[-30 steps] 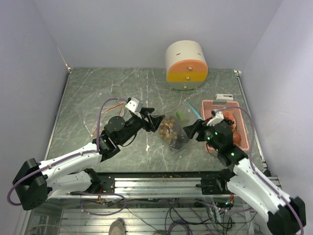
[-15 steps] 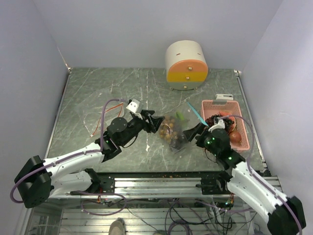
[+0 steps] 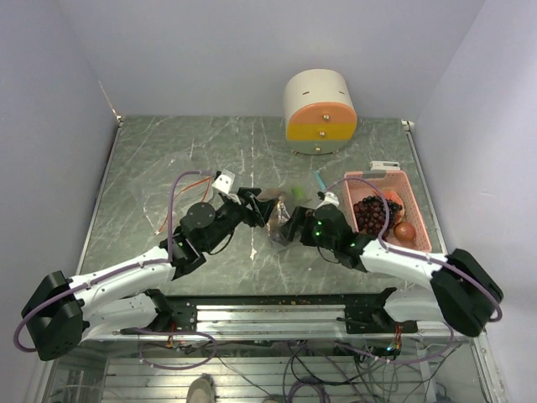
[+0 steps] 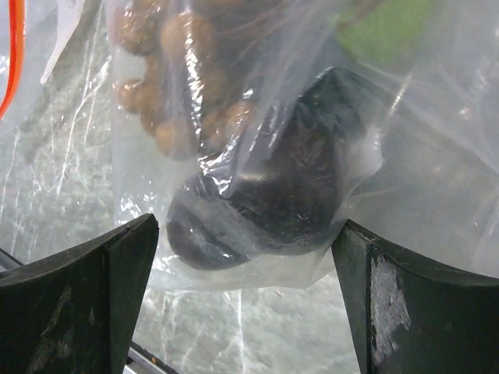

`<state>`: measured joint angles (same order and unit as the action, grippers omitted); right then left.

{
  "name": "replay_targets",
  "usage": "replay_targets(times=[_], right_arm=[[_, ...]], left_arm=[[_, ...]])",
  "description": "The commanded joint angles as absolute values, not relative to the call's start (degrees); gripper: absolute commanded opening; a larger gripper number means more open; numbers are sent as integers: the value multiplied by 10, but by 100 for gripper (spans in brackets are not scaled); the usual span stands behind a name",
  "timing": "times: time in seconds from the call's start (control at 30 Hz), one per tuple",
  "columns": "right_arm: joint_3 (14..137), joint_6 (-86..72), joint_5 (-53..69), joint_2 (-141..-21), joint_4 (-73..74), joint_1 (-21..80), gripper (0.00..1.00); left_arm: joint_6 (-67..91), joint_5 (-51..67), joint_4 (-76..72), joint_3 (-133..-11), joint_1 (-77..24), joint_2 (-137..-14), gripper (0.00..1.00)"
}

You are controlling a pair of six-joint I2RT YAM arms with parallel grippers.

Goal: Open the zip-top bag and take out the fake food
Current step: Pick up the zipper food storage bag at the center of the board.

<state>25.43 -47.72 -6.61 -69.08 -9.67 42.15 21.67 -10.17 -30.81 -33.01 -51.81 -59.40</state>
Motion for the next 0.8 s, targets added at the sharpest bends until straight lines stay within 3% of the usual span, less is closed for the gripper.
replay_targets(times=[0.0, 0.1, 0.23, 0.43, 0.77], right_arm=[[319, -441, -103, -769, -124, 445, 91], [351, -429, -131, -823, -106, 449, 78], [355, -435, -155, -838, -96, 449, 37], [327, -401, -148, -784, -96, 450, 3], [332, -209, -14, -665, -19, 450, 0]], left_arm=[[216, -126, -312, -317, -519, -579, 73], [225, -150, -300, -318, -518, -576, 73], [227, -184, -251, -339, -518, -589, 73], [256, -212, -240, -342, -504, -604, 73], [295, -175, -233, -344, -452, -621, 73]])
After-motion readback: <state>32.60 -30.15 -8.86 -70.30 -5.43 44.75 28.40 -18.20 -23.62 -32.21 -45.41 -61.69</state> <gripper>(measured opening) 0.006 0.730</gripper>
